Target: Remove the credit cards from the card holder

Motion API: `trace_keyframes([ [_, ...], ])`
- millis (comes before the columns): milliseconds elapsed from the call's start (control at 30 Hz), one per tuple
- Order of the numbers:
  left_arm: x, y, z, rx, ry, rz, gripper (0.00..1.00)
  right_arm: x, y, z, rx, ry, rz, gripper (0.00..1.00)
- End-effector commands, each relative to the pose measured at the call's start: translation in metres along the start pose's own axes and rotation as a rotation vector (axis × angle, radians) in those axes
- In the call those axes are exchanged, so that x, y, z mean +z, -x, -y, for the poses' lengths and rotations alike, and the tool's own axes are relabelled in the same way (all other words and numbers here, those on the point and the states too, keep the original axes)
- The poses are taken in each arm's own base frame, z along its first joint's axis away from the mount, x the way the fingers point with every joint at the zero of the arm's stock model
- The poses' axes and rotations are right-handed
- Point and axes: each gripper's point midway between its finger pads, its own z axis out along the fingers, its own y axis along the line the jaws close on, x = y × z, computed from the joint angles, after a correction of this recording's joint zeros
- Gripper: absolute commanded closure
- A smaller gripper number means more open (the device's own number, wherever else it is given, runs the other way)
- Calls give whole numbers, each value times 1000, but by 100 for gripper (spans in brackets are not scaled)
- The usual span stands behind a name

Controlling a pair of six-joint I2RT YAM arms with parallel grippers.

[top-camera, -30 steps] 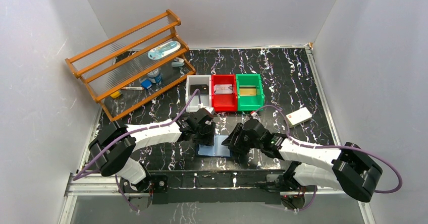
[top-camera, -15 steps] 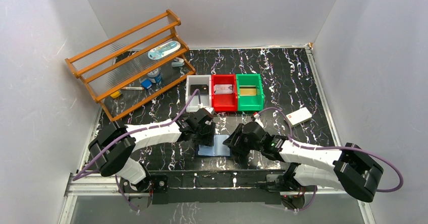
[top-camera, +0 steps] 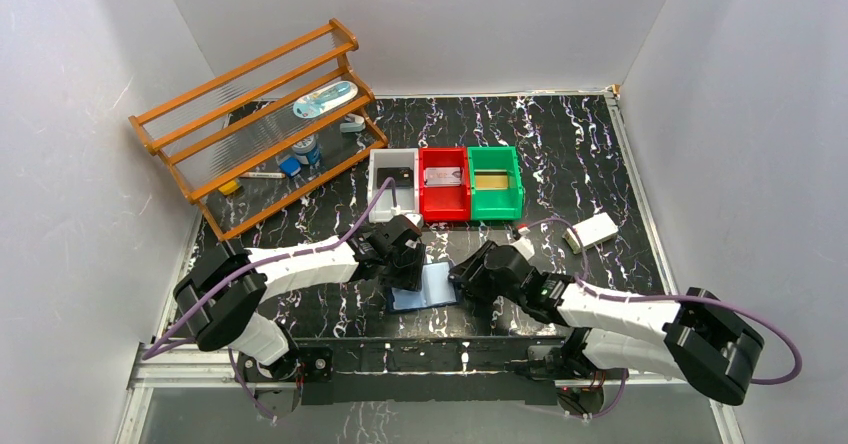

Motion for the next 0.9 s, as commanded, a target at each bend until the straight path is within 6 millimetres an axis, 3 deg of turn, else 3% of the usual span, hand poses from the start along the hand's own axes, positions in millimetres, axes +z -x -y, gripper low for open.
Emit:
trace_keyframes([
  [0, -2, -39, -39, 29, 140, -126, 55, -4, 27, -5, 74, 31, 146, 42],
  [167, -3, -39, -38, 33, 135, -124, 55, -8, 32, -4, 74, 32, 172, 44],
  [300, -7, -33, -33, 35, 114, -104, 53, -15, 29, -22, -51, 71, 138, 44],
  [367, -13, -26, -28, 37, 96, -81, 51, -22, 27, -42, -125, 119, 110, 44],
  [600, -41, 1, -15, 39, 57, 33, 41, -30, 1, -59, -328, 157, -53, 45],
  [733, -58, 9, -24, 23, 98, 91, 38, -29, -15, -65, -393, 172, -148, 46],
  [867, -65, 4, -45, -21, 181, 122, 36, -24, -26, -66, -438, 142, -212, 47],
])
